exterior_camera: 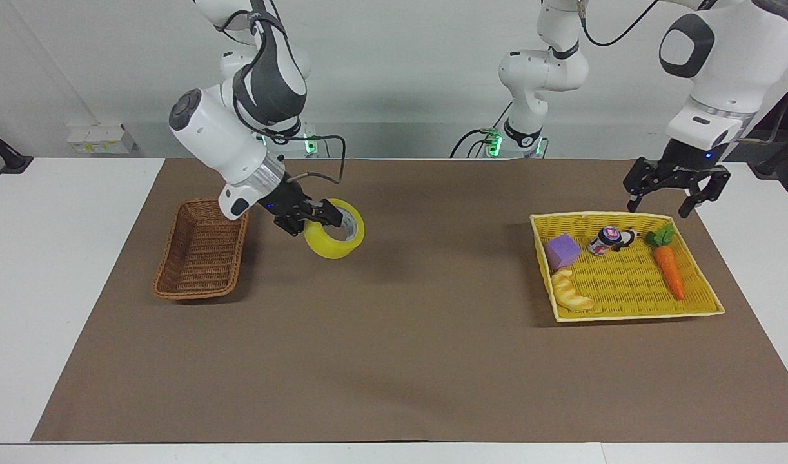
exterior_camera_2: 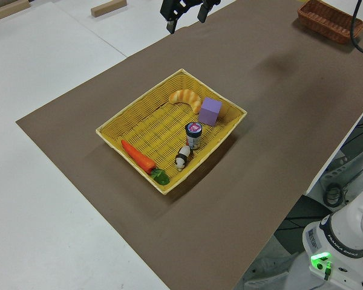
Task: Move tape to another basket
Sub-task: 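Carry the tape with the right gripper while the left gripper withdraws, then lower the tape into the wicker basket and open the right gripper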
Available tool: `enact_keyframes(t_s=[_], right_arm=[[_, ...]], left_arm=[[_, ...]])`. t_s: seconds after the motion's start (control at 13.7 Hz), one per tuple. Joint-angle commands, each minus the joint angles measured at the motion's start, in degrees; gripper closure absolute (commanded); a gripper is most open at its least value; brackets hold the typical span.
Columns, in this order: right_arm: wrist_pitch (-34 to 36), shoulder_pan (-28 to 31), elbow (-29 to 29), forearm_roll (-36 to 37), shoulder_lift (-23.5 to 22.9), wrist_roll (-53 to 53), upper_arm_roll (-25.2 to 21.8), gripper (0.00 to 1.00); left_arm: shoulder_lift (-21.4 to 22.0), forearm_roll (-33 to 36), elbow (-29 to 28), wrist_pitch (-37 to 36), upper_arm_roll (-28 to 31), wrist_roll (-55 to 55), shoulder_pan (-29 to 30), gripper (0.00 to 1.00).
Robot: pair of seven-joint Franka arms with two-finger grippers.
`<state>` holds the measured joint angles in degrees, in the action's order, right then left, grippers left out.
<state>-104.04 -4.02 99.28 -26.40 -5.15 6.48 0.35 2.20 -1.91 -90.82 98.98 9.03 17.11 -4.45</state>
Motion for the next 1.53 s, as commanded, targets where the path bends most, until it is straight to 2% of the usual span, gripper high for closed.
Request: enact_keyframes(t_s=[0.0, 0.22, 0.44, 0.58, 0.73, 0.95, 1.17, 1.46], right_arm=[[7.42, 1.82, -5.83, 5.72, 0.14, 2.04, 0.27, 1.00], [12.53, 3.14, -8.84, 13.28, 0.58, 1.87, 0.35, 1.00], [13.60, 3.75, -6.22, 18.47, 2.77, 1.35, 0.53, 1.00], [10.89, 4.64, -0.60, 18.84, 5.58, 0.99, 0.44, 1.00], [10.35, 5.77, 2.05, 20.32, 5.68, 0.82, 0.44, 1.00], [8.51, 9.90, 6.08, 23.67, 5.50, -5.59, 0.44, 1.00], [2.29, 11.58, 11.88, 27.88, 4.89, -5.86, 0.44, 1.00], [-5.02, 14.38, 17.43, 29.91, 3.66, -7.00, 0.44, 1.00]], left_arm=[[-1.23, 1.04, 4.95, -6.94, -0.68, 1.87, 1.46, 0.00], [-0.61, 0.86, 4.43, -7.39, -0.85, 1.70, 1.55, 0.00], [-0.26, 0.60, 4.25, -8.10, -0.85, 1.44, 1.55, 0.00], [-0.17, 0.60, 4.25, -9.32, -0.85, 1.17, 1.55, 0.00], [-0.17, 0.60, 4.25, -10.56, -0.85, 1.00, 1.55, 0.00], [-0.17, 0.51, 4.25, -11.09, -0.85, -0.84, 1.29, 0.00], [-0.26, 0.42, 4.34, -10.91, -1.20, -4.53, 1.02, 0.00], [-0.17, 0.42, 4.25, -10.91, -1.38, -4.54, 0.94, 0.00]])
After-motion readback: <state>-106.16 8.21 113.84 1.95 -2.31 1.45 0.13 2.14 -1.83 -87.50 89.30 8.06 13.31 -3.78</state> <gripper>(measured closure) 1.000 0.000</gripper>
